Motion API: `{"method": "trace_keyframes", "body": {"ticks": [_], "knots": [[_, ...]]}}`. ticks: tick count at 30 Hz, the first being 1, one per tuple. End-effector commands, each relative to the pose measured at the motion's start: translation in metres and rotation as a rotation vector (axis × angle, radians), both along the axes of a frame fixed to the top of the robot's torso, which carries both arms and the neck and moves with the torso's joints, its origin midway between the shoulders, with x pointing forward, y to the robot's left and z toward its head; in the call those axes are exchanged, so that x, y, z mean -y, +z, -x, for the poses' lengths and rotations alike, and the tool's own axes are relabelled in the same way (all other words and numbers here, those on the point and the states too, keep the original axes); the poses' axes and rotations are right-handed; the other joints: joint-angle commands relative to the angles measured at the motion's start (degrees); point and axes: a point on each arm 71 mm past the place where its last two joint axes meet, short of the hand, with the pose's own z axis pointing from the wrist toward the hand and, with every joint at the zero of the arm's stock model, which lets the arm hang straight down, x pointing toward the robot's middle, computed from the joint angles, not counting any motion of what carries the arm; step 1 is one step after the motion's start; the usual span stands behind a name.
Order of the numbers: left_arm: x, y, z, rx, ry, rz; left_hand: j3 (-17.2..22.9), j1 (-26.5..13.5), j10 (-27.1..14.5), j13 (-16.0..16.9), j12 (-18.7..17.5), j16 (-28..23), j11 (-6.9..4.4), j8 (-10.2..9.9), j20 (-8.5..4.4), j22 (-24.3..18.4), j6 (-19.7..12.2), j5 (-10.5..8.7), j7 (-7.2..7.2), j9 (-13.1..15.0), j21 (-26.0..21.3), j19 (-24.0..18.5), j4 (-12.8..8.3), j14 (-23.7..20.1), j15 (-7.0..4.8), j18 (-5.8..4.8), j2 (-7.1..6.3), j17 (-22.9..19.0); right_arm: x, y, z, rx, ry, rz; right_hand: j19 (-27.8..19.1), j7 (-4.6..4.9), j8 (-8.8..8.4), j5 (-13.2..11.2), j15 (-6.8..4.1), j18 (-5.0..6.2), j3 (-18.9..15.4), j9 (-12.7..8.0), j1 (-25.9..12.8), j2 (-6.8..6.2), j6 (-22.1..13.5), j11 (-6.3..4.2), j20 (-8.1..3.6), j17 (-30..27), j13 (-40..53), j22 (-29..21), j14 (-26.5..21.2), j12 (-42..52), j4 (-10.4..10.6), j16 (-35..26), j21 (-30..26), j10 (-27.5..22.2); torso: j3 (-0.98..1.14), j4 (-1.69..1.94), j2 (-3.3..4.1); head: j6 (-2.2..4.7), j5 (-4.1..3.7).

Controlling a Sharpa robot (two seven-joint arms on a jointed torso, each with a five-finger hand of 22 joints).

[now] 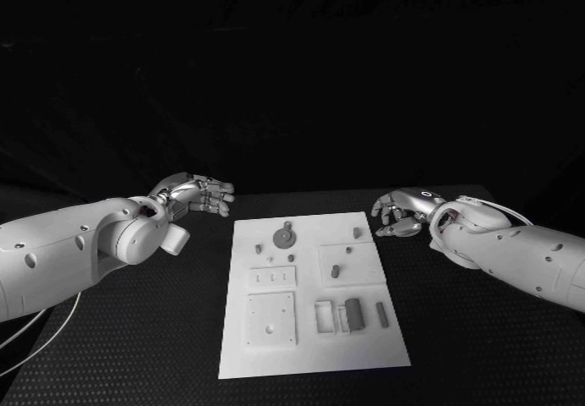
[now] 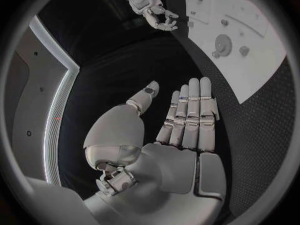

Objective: Assemble the parts on the task board

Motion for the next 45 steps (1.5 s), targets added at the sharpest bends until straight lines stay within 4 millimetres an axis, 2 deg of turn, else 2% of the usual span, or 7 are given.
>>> {"method": "trace_keyframes", "body": {"ticks": [1, 4, 7, 11, 20, 28, 45], "knots": [[0.003, 0.001, 0.0, 0.01, -0.024, 0.003, -0.14, -0.11, 0.29, 0.08, -0.31, -0.27, -0.02, 0.24, -0.28, 0.07, 0.4, 0.02, -0.04, 0.04, -0.28, 0.3, 0.11, 0.37, 0.08, 0.42, 0.03, 0.1, -0.001, -0.011, 0.001, -0.02, 0.03, 0.031, 0.26, -0.27, -0.03, 0.11, -0.39, 4.93, -0.2, 0.12, 0.43, -0.26, -0.04, -1.27, -0.15, -0.07, 1.68, 0.16, -0.16, 0.82, 0.08, 0.4, -0.33, 1.06, -0.02, 0.11, 0.08, -0.15, -0.15], [0.005, 0.001, 0.0, 0.011, -0.029, 0.002, -0.15, -0.12, 0.27, 0.07, -0.33, -0.28, -0.01, 0.23, -0.28, 0.07, 0.38, 0.02, -0.03, 0.03, -0.29, 0.3, 0.1, 0.37, 0.08, 0.42, 0.03, 0.11, -0.002, -0.019, 0.0, -0.016, 0.025, 0.03, 0.18, -0.23, -0.27, 0.1, -0.26, 4.93, -0.08, 0.12, 0.33, -0.23, -0.41, -1.14, -0.14, -0.07, 2.0, 0.26, -0.28, 0.19, 0.26, 0.46, -0.38, -0.38, -0.2, 0.12, 0.06, -0.24, -0.11], [0.005, 0.001, 0.0, 0.011, -0.031, 0.001, -0.16, -0.12, 0.25, 0.07, -0.35, -0.3, 0.0, 0.22, -0.29, 0.08, 0.37, 0.02, -0.03, 0.02, -0.29, 0.3, 0.1, 0.37, 0.08, 0.42, 0.03, 0.11, -0.005, -0.02, -0.001, -0.005, 0.026, 0.027, 0.19, -0.28, -0.4, 0.11, -0.28, 4.93, -0.04, 0.09, 0.21, -0.08, -0.66, -1.18, -0.13, -0.07, 2.12, 0.3, -0.29, 0.15, 0.42, 0.49, -0.38, -0.4, -0.17, 0.16, 0.09, -0.32, -0.21], [0.006, 0.001, 0.0, 0.01, -0.034, 0.001, -0.16, -0.13, 0.25, 0.07, -0.37, -0.31, 0.0, 0.21, -0.29, 0.08, 0.35, 0.02, -0.02, 0.02, -0.3, 0.3, 0.09, 0.37, 0.08, 0.42, 0.04, 0.13, -0.009, -0.02, -0.003, 0.004, 0.027, 0.02, 0.24, -0.31, -0.42, 0.11, -0.31, 4.93, -0.02, 0.11, 0.03, 0.2, -0.7, -1.2, -0.14, -0.06, 2.25, 0.34, -0.24, 0.13, 0.67, 0.56, -0.35, -0.36, -0.35, 0.17, 0.07, -0.43, -0.34], [0.009, 0.001, 0.002, 0.009, -0.042, 0.004, -0.19, -0.17, 0.22, 0.07, -0.42, -0.35, 0.02, 0.15, -0.29, 0.09, 0.27, 0.02, 0.01, -0.01, -0.33, 0.3, 0.09, 0.37, 0.08, 0.42, 0.03, 0.16, -0.015, -0.022, -0.008, 0.01, 0.014, 0.002, 0.38, -0.25, -0.68, 0.11, -0.3, 4.93, -0.09, 0.09, -0.78, 0.83, -1.17, -1.18, -0.18, -0.08, 2.61, 0.46, -0.12, -0.03, 1.58, 0.71, -0.3, -0.34, -0.47, 0.28, 0.11, -0.59, -0.4], [0.008, 0.001, 0.004, 0.008, -0.042, 0.003, -0.22, -0.21, 0.19, 0.06, -0.47, -0.39, 0.04, 0.11, -0.29, 0.1, 0.21, 0.02, 0.04, -0.03, -0.35, 0.3, 0.09, 0.37, 0.09, 0.42, 0.01, 0.19, -0.02, -0.024, -0.009, -0.004, 0.02, 0.004, 0.42, -0.22, -0.66, 0.11, -0.28, 4.93, -0.02, 0.14, -0.92, 1.43, -1.14, -1.16, -0.24, -0.09, 2.77, 0.51, -0.09, -0.12, 1.9, 0.75, -0.3, -0.31, -0.48, 0.43, 0.26, -0.8, -0.47], [0.012, 0.003, 0.01, 0.008, -0.056, 0.006, -0.25, -0.2, 0.13, 0.06, -0.56, -0.45, 0.07, 0.05, -0.29, 0.12, 0.12, 0.02, 0.08, -0.05, -0.39, 0.3, 0.06, 0.39, 0.08, 0.43, -0.08, 0.25, -0.026, -0.034, -0.009, -0.023, 0.026, 0.003, 0.26, -0.27, -0.63, 0.11, -0.31, 4.93, -0.02, 0.21, -0.64, 2.46, -1.07, -1.19, -0.31, -0.11, 2.99, 0.64, -0.23, -0.33, 1.61, 0.76, -0.35, -0.3, -0.27, 0.43, 0.37, -1.63, 0.17]]}}
